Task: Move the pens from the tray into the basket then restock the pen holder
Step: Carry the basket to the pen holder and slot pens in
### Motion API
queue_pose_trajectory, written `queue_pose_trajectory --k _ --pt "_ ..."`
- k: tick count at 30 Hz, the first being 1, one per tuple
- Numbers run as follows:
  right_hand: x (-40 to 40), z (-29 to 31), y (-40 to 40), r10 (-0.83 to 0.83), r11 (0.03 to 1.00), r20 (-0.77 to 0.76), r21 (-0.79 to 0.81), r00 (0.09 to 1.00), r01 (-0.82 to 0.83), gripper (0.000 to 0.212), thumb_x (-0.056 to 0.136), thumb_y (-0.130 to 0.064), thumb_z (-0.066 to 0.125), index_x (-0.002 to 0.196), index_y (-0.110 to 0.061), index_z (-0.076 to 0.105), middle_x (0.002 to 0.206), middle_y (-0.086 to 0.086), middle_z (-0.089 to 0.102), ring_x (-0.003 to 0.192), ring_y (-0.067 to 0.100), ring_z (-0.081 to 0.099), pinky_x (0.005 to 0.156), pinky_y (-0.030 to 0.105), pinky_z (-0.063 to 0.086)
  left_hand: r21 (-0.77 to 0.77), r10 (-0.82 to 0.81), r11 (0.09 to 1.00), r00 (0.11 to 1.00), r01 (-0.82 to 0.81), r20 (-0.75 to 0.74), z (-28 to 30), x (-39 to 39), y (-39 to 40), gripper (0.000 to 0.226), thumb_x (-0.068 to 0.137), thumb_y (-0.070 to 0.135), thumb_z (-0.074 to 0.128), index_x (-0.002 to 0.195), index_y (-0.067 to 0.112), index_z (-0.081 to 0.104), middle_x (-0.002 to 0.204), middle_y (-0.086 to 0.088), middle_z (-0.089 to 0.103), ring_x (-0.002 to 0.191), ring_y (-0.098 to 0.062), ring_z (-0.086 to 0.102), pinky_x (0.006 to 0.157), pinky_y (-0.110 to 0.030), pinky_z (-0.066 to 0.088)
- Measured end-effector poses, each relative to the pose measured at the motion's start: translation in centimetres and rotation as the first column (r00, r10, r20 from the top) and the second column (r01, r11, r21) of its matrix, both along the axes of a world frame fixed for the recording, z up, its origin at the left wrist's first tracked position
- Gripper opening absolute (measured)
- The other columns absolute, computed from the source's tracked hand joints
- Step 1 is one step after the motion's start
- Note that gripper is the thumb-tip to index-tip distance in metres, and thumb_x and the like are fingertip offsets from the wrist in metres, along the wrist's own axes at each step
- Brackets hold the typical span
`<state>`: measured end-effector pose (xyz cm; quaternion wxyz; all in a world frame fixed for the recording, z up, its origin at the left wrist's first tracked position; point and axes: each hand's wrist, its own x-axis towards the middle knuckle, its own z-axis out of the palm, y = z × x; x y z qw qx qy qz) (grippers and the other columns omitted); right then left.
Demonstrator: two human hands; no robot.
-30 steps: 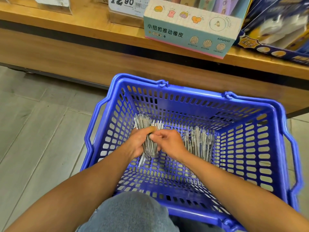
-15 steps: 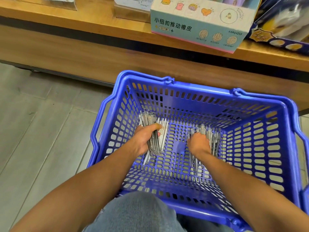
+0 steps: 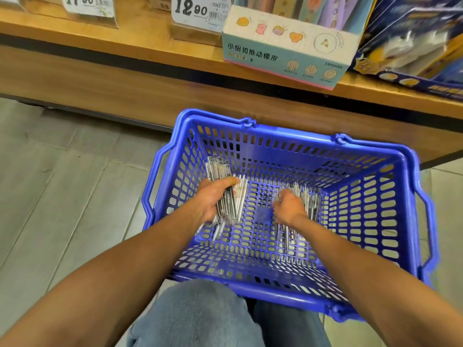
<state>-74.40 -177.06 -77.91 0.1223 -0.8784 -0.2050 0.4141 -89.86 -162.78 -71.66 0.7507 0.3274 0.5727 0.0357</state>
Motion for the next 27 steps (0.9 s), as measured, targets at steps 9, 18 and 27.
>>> queue_pose_trajectory --k 9,18,27 --pt "-0.9 15.3 -3.2 -0.170 0.931 -0.338 0.252 0.926 0.263 0.006 0.098 -0.021 0.056 0.103 -0.021 0.054 0.071 0.007 0.062 0.047 0.017 0.058 0.048 0.031 0.050 0.028 -0.077 0.996 0.995 0.079 -0.068 14.1 -3.3 -1.5 0.070 0.077 0.014 0.083 0.135 -0.004 0.047 0.102 -0.019 0.070 0.083 -0.030 0.072 0.071 -0.049 0.060" --pt "-3.2 39.0 -7.2 -0.172 0.899 -0.426 0.301 0.888 0.318 0.008 0.097 -0.014 0.054 0.104 -0.009 0.053 0.073 0.019 0.061 0.039 0.018 0.054 0.038 0.022 0.041 -0.002 -0.031 1.000 0.999 0.031 -0.041 37.2 -7.8 -7.3 0.023 0.082 -0.001 0.071 0.105 -0.001 0.070 0.090 -0.023 0.071 0.075 -0.033 0.069 0.079 -0.055 0.059" --pt "-7.5 58.5 -9.3 -0.055 0.881 -0.373 0.418 0.926 0.221 0.012 0.099 -0.029 0.053 0.098 -0.017 0.057 0.084 0.029 0.062 0.046 0.023 0.058 0.042 0.025 0.043 0.036 0.031 0.999 0.999 -0.032 0.026 56.7 -14.4 -12.0 0.016 0.089 -0.004 0.061 0.105 -0.009 0.064 0.085 -0.023 0.064 0.064 -0.028 0.064 0.056 -0.036 0.061"
